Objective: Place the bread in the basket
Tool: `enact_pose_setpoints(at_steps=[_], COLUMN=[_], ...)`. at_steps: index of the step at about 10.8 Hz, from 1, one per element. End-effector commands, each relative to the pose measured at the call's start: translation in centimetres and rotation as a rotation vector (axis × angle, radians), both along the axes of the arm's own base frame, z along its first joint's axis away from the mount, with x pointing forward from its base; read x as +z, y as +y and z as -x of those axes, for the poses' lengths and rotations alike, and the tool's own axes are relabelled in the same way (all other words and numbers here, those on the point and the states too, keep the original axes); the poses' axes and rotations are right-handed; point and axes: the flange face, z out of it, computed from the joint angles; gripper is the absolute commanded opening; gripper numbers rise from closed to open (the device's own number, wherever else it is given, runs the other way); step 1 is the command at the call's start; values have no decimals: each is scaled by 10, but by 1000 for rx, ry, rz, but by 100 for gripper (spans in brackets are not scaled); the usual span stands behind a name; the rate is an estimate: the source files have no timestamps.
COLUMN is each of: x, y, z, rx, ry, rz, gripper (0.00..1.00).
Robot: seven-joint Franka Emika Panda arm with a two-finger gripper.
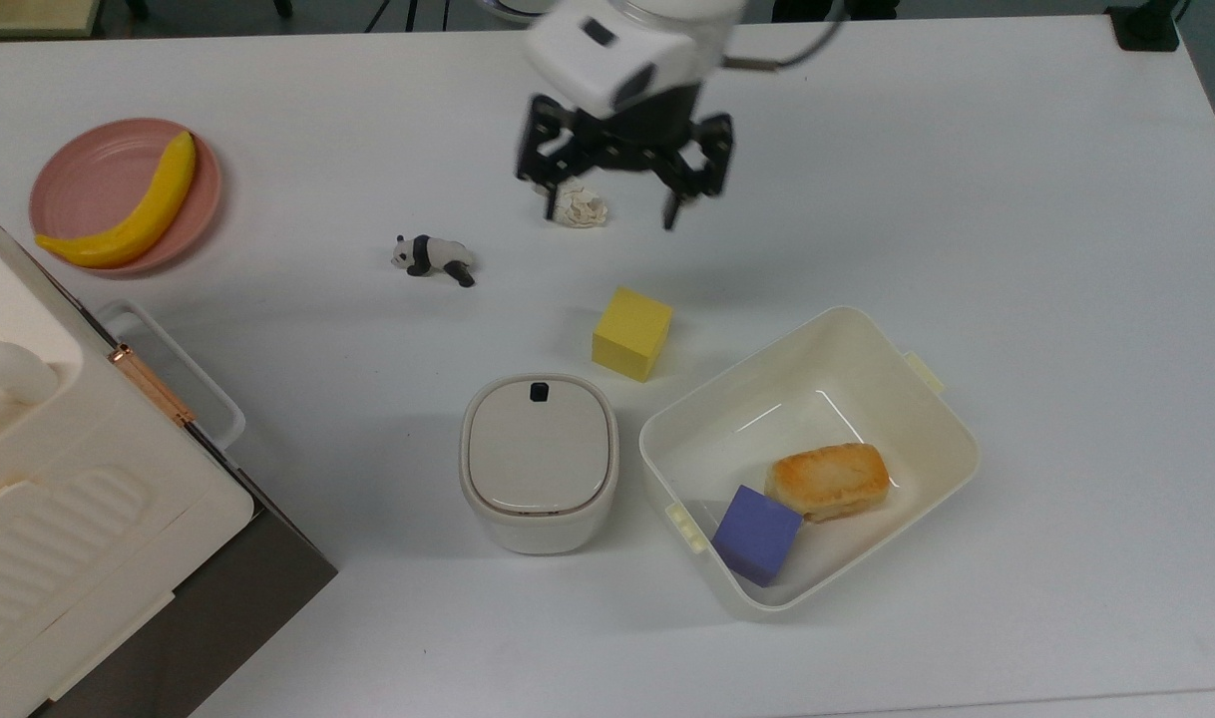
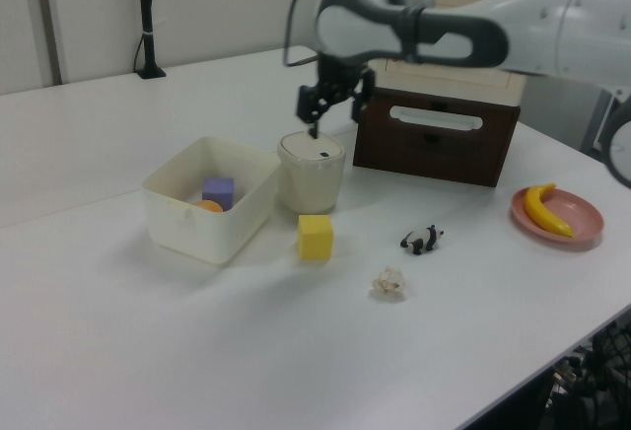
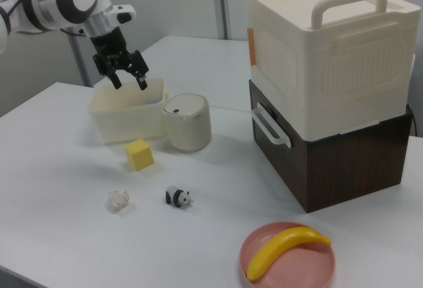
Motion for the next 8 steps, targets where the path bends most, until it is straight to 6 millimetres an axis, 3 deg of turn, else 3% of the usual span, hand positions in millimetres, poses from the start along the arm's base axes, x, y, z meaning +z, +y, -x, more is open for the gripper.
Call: enact_pose_setpoints(at_steps=[1, 3, 4, 8], x=[27, 34, 27, 28], y=[-76, -103, -111, -115], z=[49, 63, 67, 65], rx=[97, 71, 45, -4], ry=[108, 148, 172, 161], rz=[-77, -108, -110, -111], gripper=[100, 100, 100, 100])
